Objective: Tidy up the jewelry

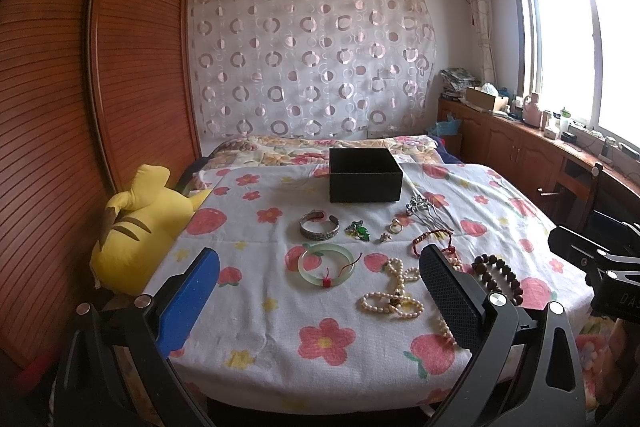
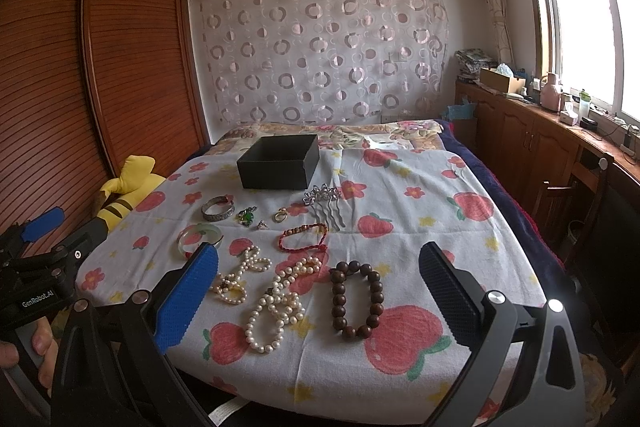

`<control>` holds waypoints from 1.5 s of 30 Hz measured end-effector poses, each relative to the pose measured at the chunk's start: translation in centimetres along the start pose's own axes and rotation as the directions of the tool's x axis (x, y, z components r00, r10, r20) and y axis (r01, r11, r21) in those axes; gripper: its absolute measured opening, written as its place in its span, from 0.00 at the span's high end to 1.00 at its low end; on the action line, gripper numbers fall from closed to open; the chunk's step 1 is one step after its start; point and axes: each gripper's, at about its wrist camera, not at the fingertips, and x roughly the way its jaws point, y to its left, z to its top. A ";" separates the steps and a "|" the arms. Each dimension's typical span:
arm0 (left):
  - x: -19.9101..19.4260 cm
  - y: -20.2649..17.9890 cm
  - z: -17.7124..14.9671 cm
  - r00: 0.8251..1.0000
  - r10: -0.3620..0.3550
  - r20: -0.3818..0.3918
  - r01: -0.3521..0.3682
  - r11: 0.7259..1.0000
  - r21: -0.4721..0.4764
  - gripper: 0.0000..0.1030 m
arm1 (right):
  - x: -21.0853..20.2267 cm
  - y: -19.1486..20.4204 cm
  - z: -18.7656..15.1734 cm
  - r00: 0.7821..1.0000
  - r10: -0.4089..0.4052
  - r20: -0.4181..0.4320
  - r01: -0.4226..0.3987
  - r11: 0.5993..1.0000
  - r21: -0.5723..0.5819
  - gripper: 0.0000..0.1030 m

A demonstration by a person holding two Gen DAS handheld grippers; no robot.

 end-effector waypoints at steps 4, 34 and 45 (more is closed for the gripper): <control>0.0 0.0 0.0 1.000 0.000 0.002 0.000 1.000 0.001 0.06 | 0.0 0.1 0.0 1.000 0.000 -0.001 0.000 1.000 -0.001 0.02; 6.8 2.3 -1.9 0.980 -0.085 -0.179 0.091 0.996 0.025 0.06 | 4.2 -3.6 -2.1 0.987 0.038 -0.153 -0.058 0.990 -0.130 0.34; 12.1 2.2 -1.6 0.938 -0.207 -0.279 0.228 0.972 0.048 0.07 | 8.4 -5.7 -3.1 0.968 0.008 -0.252 -0.049 0.986 -0.159 0.54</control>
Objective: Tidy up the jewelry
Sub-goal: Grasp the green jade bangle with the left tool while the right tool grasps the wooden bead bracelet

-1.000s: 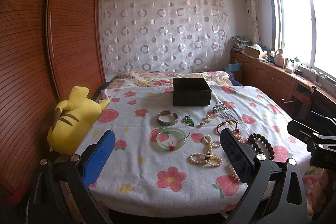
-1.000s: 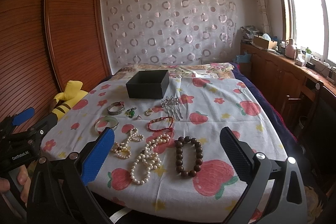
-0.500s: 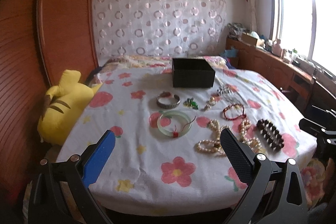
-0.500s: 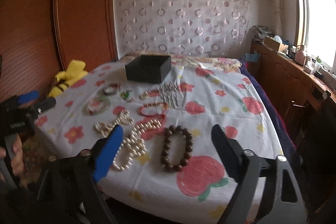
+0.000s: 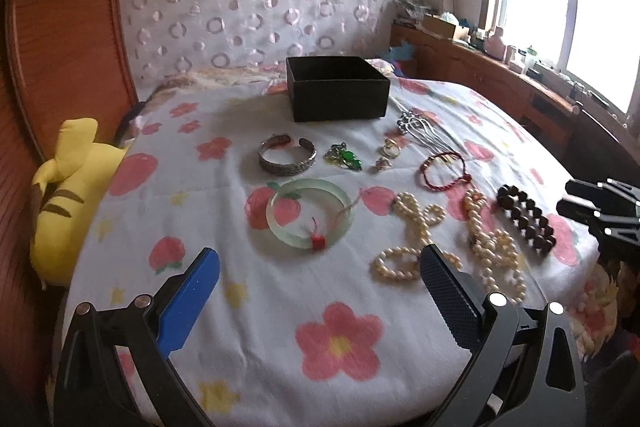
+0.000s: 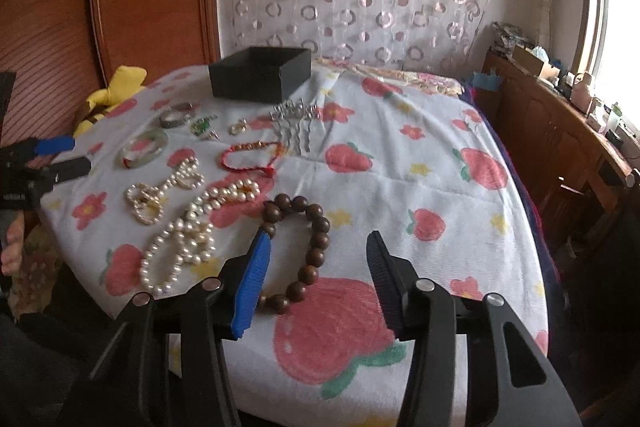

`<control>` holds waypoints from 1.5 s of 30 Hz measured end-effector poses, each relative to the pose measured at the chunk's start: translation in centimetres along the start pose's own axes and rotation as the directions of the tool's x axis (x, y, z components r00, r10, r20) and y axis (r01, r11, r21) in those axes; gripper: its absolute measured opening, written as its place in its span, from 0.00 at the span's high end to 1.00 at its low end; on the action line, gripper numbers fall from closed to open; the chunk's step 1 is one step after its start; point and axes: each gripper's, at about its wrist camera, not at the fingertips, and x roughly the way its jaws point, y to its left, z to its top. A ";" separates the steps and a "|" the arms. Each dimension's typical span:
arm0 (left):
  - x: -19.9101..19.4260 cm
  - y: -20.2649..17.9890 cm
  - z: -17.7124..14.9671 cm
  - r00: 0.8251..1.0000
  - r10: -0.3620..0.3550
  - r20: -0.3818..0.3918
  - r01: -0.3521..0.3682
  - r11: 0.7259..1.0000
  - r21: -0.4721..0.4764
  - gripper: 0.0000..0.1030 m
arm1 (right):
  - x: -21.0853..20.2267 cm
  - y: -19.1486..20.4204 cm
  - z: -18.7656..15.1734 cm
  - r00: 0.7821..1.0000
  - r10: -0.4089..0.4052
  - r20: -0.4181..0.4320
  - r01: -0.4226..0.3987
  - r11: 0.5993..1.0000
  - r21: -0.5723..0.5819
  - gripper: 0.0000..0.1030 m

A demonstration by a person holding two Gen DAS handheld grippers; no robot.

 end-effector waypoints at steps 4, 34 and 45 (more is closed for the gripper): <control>2.2 1.4 1.4 0.999 -0.016 -0.050 0.016 1.000 0.001 0.31 | 1.2 -0.2 0.2 0.999 0.010 -0.032 -0.010 1.000 -0.011 0.57; 9.0 4.2 4.4 0.969 -0.036 -0.244 0.051 0.997 0.055 0.93 | 6.3 -0.6 2.2 0.972 0.084 -0.221 -0.102 0.992 -0.068 0.86; 5.2 4.0 6.6 0.993 -0.021 -0.116 0.030 0.996 0.079 0.94 | 2.0 0.0 4.8 0.995 0.076 -0.064 -0.082 0.990 -0.114 0.86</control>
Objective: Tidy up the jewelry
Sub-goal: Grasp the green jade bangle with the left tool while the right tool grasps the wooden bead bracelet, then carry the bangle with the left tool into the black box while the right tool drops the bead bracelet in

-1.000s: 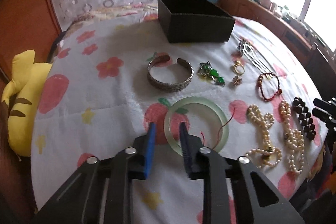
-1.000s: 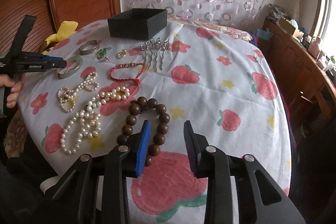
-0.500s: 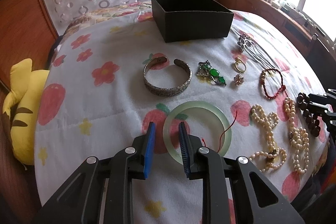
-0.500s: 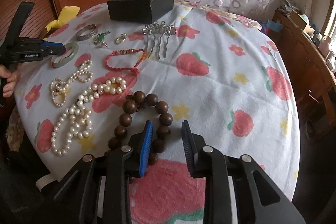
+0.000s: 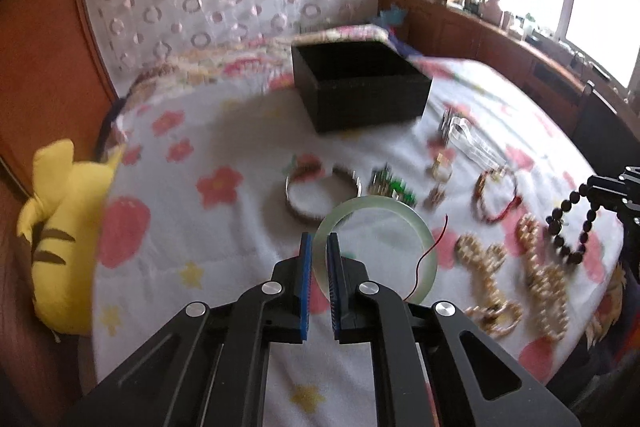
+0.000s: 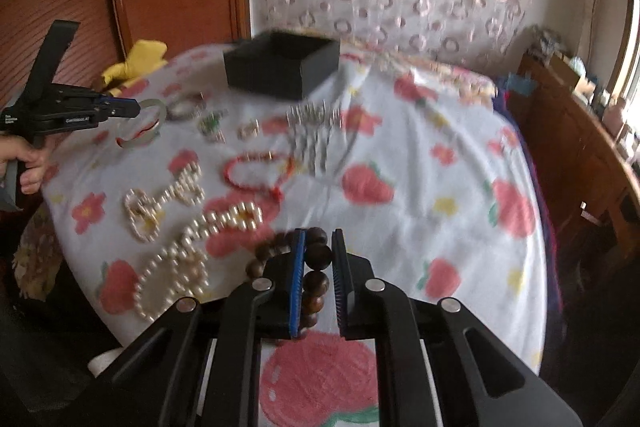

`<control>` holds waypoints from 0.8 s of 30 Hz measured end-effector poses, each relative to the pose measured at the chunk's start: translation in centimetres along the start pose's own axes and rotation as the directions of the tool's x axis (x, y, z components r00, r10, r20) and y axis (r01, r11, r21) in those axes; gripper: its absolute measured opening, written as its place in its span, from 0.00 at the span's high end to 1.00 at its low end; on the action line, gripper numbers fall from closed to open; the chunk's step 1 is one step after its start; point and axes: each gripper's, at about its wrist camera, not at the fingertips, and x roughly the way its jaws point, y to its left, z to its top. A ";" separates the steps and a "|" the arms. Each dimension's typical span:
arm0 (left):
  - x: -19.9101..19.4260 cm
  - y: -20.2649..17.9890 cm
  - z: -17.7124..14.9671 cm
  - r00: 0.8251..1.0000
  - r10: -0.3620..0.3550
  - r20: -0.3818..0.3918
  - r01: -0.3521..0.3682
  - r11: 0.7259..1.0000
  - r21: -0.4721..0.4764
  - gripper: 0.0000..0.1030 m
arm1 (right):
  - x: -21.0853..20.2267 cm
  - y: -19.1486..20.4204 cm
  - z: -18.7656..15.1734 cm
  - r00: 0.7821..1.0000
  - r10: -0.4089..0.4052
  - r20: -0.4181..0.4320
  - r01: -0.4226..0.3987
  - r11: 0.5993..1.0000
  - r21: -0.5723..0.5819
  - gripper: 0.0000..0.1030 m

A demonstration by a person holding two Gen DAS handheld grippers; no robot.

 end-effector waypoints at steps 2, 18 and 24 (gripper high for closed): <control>-1.2 0.0 0.9 0.999 0.000 0.035 0.000 1.000 0.000 0.94 | -0.9 0.2 0.9 1.000 -0.003 0.028 0.003 1.000 -0.011 0.86; -2.2 -0.1 8.5 0.987 0.015 0.161 -0.015 1.000 -0.006 0.94 | -2.8 -0.1 9.3 0.986 0.006 0.167 0.008 0.996 -0.085 0.86; 0.1 -0.3 11.9 0.986 0.017 0.165 -0.018 1.000 0.004 0.94 | -1.9 -0.1 13.3 0.978 0.007 0.208 0.016 0.994 -0.108 0.86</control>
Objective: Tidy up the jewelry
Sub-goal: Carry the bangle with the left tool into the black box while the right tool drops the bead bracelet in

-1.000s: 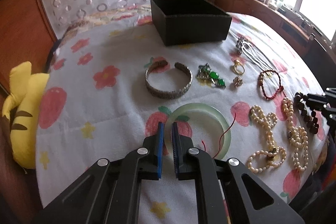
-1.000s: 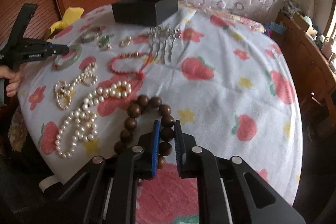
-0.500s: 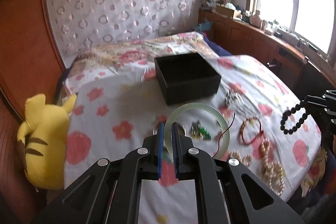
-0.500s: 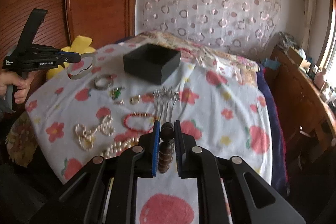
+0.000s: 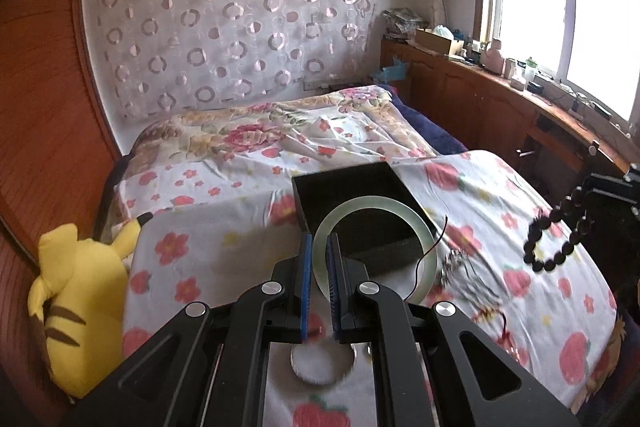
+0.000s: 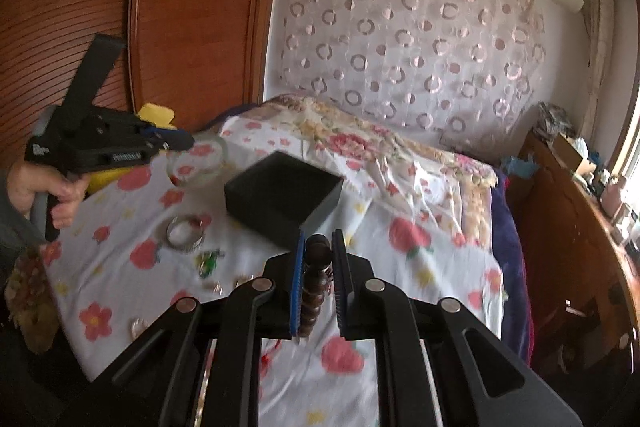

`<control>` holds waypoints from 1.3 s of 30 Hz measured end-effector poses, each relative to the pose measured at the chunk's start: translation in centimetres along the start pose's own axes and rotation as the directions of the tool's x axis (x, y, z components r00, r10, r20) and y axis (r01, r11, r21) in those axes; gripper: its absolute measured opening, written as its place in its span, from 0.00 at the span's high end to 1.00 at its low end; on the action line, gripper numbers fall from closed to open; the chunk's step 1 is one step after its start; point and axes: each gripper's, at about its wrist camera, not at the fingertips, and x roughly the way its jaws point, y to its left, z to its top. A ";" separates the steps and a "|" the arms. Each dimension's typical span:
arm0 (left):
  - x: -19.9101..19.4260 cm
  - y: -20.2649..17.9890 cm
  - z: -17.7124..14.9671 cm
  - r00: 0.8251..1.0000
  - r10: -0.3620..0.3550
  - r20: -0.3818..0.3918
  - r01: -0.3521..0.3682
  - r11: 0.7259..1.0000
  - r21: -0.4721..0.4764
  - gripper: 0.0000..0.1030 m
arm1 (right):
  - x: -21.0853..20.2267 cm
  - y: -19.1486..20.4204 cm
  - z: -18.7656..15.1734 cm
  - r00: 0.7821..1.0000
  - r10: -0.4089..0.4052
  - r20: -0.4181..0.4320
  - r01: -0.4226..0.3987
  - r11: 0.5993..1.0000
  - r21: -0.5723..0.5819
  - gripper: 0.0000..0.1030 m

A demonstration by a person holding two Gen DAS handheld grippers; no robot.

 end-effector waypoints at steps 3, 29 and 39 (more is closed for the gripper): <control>1.8 -0.2 1.2 1.000 0.001 -0.009 -0.001 1.000 0.010 0.94 | 1.2 -0.5 1.9 1.000 -0.002 0.017 0.002 1.000 -0.007 0.86; 9.3 2.8 2.0 0.999 -0.028 -0.045 0.025 0.997 -0.075 0.55 | 14.1 -1.2 8.0 0.989 0.150 0.005 -0.150 0.989 0.005 0.86; 6.4 6.5 -0.4 0.999 0.022 -0.030 -0.025 0.994 -0.108 0.32 | 17.5 1.0 8.0 0.980 0.194 -0.036 -0.194 0.981 -0.011 0.86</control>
